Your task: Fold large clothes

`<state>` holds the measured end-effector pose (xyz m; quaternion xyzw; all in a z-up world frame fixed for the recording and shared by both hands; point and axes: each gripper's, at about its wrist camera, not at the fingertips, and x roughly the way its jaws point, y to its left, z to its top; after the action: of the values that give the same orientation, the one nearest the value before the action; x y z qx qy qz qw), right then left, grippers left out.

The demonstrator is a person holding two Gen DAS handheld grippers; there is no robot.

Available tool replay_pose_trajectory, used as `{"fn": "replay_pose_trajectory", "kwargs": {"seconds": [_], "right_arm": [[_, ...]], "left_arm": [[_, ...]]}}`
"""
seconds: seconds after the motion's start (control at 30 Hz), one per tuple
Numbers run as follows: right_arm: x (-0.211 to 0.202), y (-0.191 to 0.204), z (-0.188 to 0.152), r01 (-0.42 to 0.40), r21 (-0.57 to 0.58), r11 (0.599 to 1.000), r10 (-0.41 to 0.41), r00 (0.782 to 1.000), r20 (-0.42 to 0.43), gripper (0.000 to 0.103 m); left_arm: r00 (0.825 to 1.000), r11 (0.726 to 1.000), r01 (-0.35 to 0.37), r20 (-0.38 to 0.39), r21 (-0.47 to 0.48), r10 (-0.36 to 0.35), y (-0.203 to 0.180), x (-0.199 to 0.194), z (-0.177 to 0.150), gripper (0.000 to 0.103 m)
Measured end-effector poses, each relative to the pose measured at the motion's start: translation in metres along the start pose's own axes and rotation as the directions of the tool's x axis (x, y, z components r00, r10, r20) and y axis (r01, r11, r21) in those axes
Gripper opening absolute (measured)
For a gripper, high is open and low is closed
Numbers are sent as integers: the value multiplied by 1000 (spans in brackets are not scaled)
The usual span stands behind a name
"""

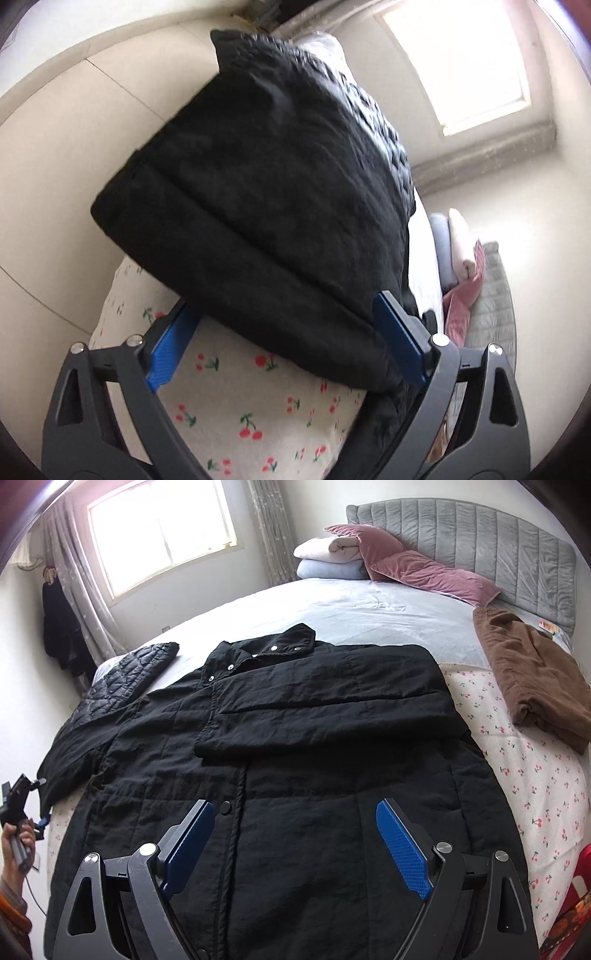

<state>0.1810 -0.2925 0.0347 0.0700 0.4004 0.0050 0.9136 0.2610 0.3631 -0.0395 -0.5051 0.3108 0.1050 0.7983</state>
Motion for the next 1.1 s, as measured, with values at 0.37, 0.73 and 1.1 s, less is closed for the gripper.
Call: {"fn": "replay_pose_trajectory", "kwargs": {"seconds": [0.37, 0.73, 1.1], "right_arm": [[11, 14, -7, 4, -68, 998, -7, 999, -35, 90], [5, 7, -3, -6, -43, 999, 5, 1000, -18, 90], [9, -6, -5, -36, 13, 999, 37, 999, -35, 90]], "left_arm": [[972, 994, -10, 233, 105, -15, -36, -44, -11, 11], [939, 833, 65, 250, 549, -238, -217, -96, -64, 10], [947, 621, 257, -64, 740, -316, -325, -48, -201, 10]]}}
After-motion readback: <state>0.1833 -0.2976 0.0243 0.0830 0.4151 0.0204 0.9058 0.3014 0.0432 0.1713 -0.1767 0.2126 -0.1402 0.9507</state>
